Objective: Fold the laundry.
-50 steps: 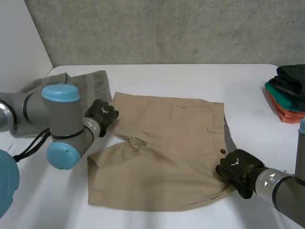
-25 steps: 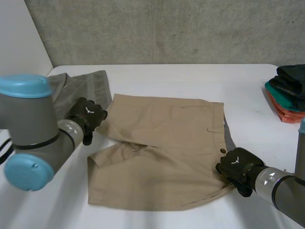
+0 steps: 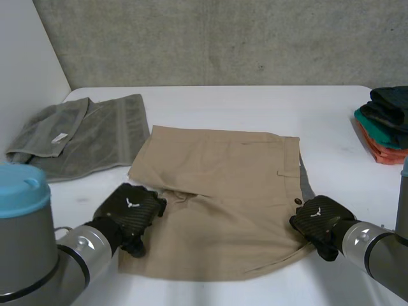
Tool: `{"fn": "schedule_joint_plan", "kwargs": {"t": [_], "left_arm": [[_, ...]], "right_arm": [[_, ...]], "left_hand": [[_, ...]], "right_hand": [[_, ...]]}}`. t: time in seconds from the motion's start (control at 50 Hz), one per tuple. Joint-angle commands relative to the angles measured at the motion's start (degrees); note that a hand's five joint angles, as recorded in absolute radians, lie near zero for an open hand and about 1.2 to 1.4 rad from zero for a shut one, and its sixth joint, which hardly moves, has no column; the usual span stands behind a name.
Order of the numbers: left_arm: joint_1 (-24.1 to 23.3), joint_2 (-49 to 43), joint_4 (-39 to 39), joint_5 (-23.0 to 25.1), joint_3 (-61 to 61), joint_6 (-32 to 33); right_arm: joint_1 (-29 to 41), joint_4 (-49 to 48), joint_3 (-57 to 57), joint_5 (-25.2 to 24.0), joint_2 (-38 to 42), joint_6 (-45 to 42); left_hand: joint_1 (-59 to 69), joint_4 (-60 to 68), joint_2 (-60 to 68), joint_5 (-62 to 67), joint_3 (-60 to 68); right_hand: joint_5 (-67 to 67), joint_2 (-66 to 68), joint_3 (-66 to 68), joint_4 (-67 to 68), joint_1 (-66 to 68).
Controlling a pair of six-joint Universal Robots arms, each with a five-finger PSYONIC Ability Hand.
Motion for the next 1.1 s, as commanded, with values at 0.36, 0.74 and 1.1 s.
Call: {"fn": "schedule_joint_plan", "kwargs": {"t": [0.36, 0.74, 1.1], "left_arm": [[-1.7, 0.3, 1.6, -0.7, -6.8, 0.2], [-3.5, 8.5, 0.6, -3.2, -10.7, -0.3], [-3.5, -2.8, 6.8, -6.2, -8.8, 0.4]], "right_arm": [[-1.8, -0.5, -0.6, 0.0, -0.4, 1.6], [-1.7, -0.8, -0.6, 0.0, -0.4, 1.7], [-1.7, -0.3, -0.2, 0.8, -0.5, 1.5]], "left_hand": [[6.4, 6.8, 6.7, 6.7, 6.6], [12.7, 13.2, 13.1, 13.1, 13.0], [48.7, 49.2, 49.1, 49.1, 48.9]], "right_hand": [[13.8, 12.2, 11.0, 11.7, 20.7], [13.8, 12.2, 11.0, 11.7, 20.7], [13.8, 12.2, 11.0, 11.7, 20.7]]}}
